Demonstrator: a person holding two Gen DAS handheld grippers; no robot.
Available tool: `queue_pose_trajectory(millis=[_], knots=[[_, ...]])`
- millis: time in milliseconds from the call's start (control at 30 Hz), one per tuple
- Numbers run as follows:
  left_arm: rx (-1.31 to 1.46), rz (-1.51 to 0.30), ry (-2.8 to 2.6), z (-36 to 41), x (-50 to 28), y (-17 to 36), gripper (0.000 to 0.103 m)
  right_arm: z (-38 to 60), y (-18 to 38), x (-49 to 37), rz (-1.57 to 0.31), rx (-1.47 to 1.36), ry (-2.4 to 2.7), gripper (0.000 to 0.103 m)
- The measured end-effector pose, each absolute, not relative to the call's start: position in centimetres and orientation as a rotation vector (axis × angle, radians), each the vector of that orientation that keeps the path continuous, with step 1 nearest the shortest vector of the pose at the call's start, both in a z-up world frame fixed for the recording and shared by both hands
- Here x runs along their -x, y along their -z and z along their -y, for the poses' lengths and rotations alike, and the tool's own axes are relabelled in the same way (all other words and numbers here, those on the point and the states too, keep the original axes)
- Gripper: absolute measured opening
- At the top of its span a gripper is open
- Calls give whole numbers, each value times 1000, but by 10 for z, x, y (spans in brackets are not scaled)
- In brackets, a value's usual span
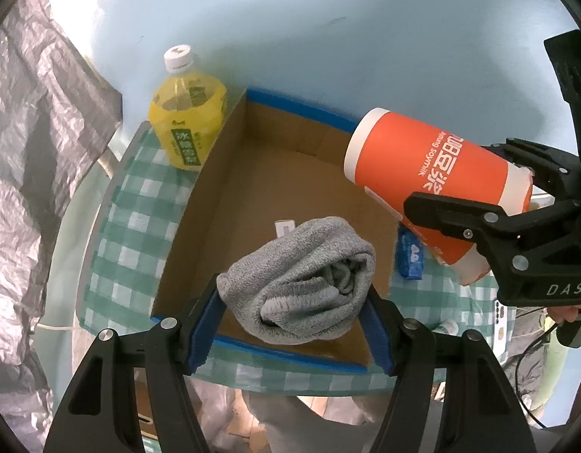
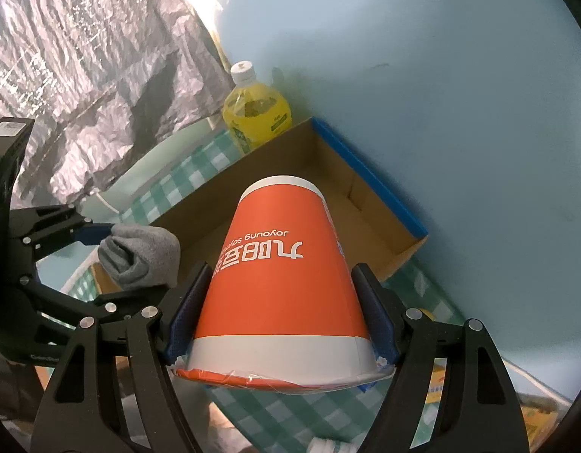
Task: Organize objects
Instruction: 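Carry the grey sock and orange cup over the cardboard box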
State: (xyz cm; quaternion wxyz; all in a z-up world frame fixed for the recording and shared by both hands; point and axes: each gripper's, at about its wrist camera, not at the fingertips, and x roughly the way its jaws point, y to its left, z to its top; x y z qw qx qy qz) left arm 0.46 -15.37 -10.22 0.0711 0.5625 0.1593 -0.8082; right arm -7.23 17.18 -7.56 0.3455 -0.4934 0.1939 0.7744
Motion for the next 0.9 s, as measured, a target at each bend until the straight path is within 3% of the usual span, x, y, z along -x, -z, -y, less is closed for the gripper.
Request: queue_pose_trajectory(millis=[900], knots=[[-1843, -548, 2275, 168, 7, 185, 70, -200, 152, 98, -692, 1348, -1891, 77]])
